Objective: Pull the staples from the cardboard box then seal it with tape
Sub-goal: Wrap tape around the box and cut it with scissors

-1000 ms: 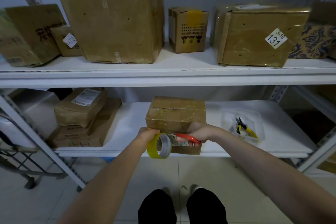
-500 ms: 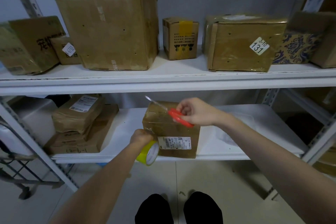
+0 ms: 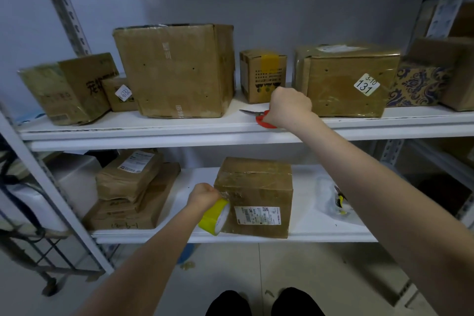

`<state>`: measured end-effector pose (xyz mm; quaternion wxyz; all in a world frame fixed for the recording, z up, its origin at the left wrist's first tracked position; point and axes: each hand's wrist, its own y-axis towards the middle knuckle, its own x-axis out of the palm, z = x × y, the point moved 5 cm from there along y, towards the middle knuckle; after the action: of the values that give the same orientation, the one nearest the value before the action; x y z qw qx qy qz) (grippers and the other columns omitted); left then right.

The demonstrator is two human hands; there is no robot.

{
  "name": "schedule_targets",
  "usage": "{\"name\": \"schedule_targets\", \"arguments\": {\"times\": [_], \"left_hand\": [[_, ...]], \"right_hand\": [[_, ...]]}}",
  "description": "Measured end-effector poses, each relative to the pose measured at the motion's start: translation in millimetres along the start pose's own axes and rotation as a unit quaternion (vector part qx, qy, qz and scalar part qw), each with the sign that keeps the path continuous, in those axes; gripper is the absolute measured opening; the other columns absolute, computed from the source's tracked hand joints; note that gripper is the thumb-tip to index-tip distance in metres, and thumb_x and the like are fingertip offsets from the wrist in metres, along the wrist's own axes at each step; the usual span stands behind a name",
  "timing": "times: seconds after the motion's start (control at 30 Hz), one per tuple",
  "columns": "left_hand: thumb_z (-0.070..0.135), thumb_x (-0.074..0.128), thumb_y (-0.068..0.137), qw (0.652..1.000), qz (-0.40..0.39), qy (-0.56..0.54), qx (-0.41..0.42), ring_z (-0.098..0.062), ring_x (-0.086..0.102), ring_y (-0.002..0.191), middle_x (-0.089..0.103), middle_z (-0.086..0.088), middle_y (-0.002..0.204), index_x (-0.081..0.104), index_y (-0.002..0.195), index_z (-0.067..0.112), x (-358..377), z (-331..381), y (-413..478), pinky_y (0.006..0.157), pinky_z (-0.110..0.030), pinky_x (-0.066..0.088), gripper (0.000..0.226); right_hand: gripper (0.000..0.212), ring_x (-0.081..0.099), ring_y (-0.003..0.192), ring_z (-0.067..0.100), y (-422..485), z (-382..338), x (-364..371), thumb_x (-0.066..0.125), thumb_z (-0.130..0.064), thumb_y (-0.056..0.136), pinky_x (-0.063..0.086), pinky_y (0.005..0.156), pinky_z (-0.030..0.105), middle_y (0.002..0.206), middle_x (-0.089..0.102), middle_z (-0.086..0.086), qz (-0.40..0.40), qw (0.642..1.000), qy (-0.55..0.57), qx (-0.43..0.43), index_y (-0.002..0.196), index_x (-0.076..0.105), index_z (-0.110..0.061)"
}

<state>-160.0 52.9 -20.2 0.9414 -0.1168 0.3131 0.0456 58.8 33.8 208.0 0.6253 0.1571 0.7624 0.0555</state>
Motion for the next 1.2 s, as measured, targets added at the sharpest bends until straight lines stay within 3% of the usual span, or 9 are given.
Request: {"name": "schedule_targets", "arguments": {"times": [0.1,0.17,0.27,0.33,0.5,0.63,0.83,1.03,1.2], "left_hand": [[0.016,0.062,0.084,1.0,-0.005,-0.005,0.008,-0.028,0.058,0.088,0.061,-0.011,0.086,0.059,0.066,0.016,-3,5,-1,0.083,-0.036,0.051,0.018],[0.016,0.062,0.085,1.0,-0.011,-0.013,0.006,-0.028,0.058,0.087,0.061,-0.011,0.086,0.059,0.068,0.017,-4,4,-1,0.085,-0.038,0.052,0.017],[0.019,0.061,0.086,1.0,-0.016,-0.017,0.001,-0.029,0.058,0.09,0.06,-0.01,0.088,0.061,0.075,0.017,-4,1,-2,0.083,-0.037,0.051,0.011],[0.018,0.062,0.085,1.0,-0.019,-0.004,0.001,-0.029,0.058,0.092,0.06,-0.01,0.089,0.062,0.081,0.014,-3,-1,-2,0.08,-0.035,0.049,0.007],[0.013,0.061,0.084,1.0,-0.011,-0.012,0.0,-0.024,0.056,0.088,0.062,-0.009,0.088,0.061,0.067,0.014,-6,-8,-4,0.086,-0.034,0.048,0.017],[0.009,0.064,0.083,1.0,0.006,-0.024,-0.003,-0.024,0.058,0.091,0.063,-0.01,0.088,0.064,0.069,0.011,-17,-11,-2,0.087,-0.033,0.048,0.014],[0.009,0.065,0.084,0.999,0.003,-0.034,-0.014,-0.022,0.053,0.083,0.057,-0.009,0.082,0.057,0.061,0.014,-25,-3,-3,0.077,-0.032,0.045,0.025],[0.012,0.063,0.084,0.998,-0.006,-0.049,-0.031,-0.024,0.048,0.076,0.046,-0.005,0.065,0.05,0.06,0.013,-30,3,-11,0.069,-0.031,0.04,0.027],[0.014,0.062,0.085,0.999,-0.015,-0.022,-0.02,-0.024,0.049,0.082,0.053,-0.01,0.082,0.059,0.079,0.007,-23,11,-16,0.072,-0.03,0.039,0.01]], "right_hand": [[0.021,0.06,0.08,0.023,13,-4,3,0.069,-0.027,0.085,0.051,0.068,0.033,0.079,0.057,0.004,-0.009,0.999,0.048,-0.021,0.096,0.063,-0.009],[0.016,0.061,0.09,0.025,8,-8,-3,0.062,-0.014,0.088,0.052,0.073,0.034,0.095,0.061,0.006,0.079,0.992,0.078,-0.054,0.103,0.066,-0.01],[0.02,0.06,0.091,0.018,-35,-29,2,0.055,-0.014,0.091,0.052,0.073,0.032,0.104,0.063,0.001,0.214,0.939,0.128,-0.236,0.105,0.069,-0.017],[0.022,0.064,0.085,0.022,-65,-47,41,0.052,-0.02,0.089,0.052,0.066,0.034,0.098,0.067,0.0,0.172,0.92,0.11,-0.333,0.103,0.069,-0.019],[0.039,0.051,0.116,0.029,-72,-40,174,0.057,-0.035,0.091,0.046,0.082,0.038,0.123,0.052,0.009,-0.083,0.97,-0.062,-0.22,0.123,0.056,-0.013],[0.032,0.053,0.113,0.027,-69,-32,205,0.066,-0.02,0.083,0.043,0.076,0.033,0.117,0.056,0.007,-0.029,0.967,-0.071,-0.243,0.114,0.059,-0.014],[0.035,0.061,0.06,0.02,-66,-19,204,0.092,-0.019,0.04,0.044,0.05,0.023,0.067,0.062,-0.004,0.04,0.932,-0.034,-0.36,0.066,0.069,-0.019],[0.038,0.066,0.068,0.022,-57,39,195,0.082,0.007,0.049,0.053,0.059,0.027,0.078,0.071,0.0,0.063,0.915,-0.023,-0.399,0.079,0.075,-0.015],[0.029,0.063,0.103,0.024,-47,53,183,0.053,-0.01,0.084,0.045,0.09,0.034,0.107,0.069,0.0,-0.014,0.979,-0.009,-0.203,0.102,0.071,-0.024]]}}
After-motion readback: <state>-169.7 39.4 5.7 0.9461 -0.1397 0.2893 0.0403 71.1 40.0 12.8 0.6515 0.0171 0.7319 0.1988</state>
